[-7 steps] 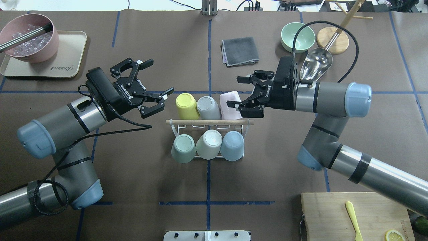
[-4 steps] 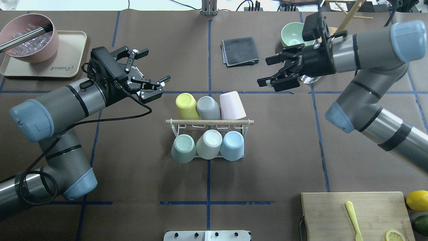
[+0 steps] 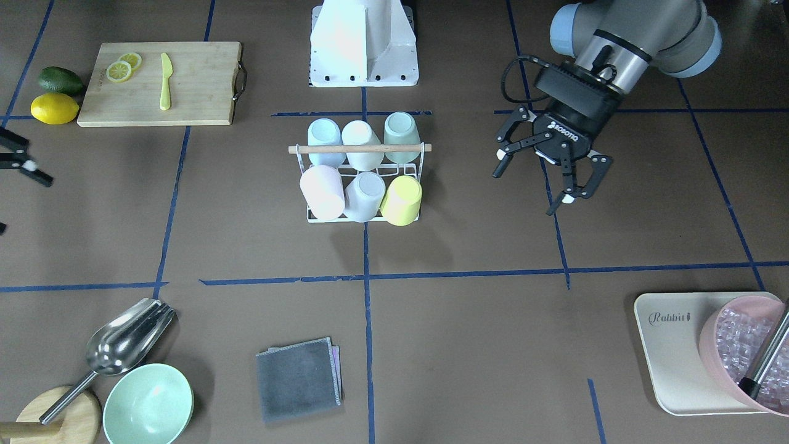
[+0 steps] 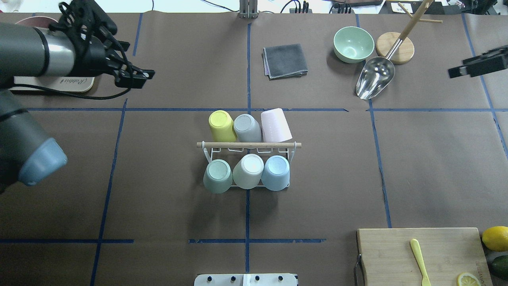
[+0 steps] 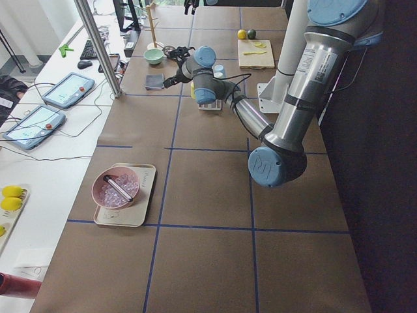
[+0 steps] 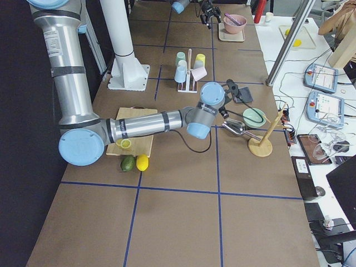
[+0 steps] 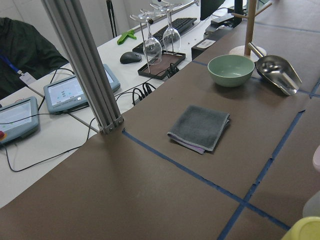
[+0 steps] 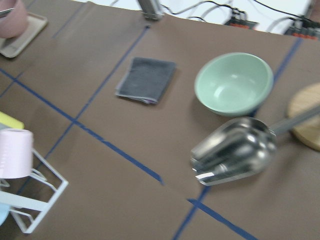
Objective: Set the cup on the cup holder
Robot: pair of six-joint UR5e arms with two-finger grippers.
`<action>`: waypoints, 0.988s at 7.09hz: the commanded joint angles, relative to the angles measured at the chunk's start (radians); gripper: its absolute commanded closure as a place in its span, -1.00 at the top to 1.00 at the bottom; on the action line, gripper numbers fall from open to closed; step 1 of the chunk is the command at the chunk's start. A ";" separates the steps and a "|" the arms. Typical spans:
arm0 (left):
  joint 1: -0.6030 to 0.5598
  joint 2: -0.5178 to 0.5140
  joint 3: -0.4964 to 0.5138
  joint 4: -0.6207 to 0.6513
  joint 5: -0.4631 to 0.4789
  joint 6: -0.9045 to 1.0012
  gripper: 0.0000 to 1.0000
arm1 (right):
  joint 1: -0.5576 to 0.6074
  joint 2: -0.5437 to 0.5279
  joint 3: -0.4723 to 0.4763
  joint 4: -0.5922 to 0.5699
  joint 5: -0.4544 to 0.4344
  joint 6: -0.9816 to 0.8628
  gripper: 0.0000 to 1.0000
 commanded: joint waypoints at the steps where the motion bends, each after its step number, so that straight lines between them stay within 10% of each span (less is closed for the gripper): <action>1: -0.218 0.058 -0.037 0.345 -0.231 0.006 1.00 | 0.127 -0.134 -0.003 -0.230 -0.065 -0.015 1.00; 4: -0.341 0.208 -0.004 0.524 -0.242 0.009 1.00 | 0.202 -0.160 0.012 -0.566 -0.269 -0.319 1.00; 7: -0.405 0.376 0.059 0.474 -0.345 0.012 1.00 | 0.209 -0.142 0.282 -1.166 -0.346 -0.323 1.00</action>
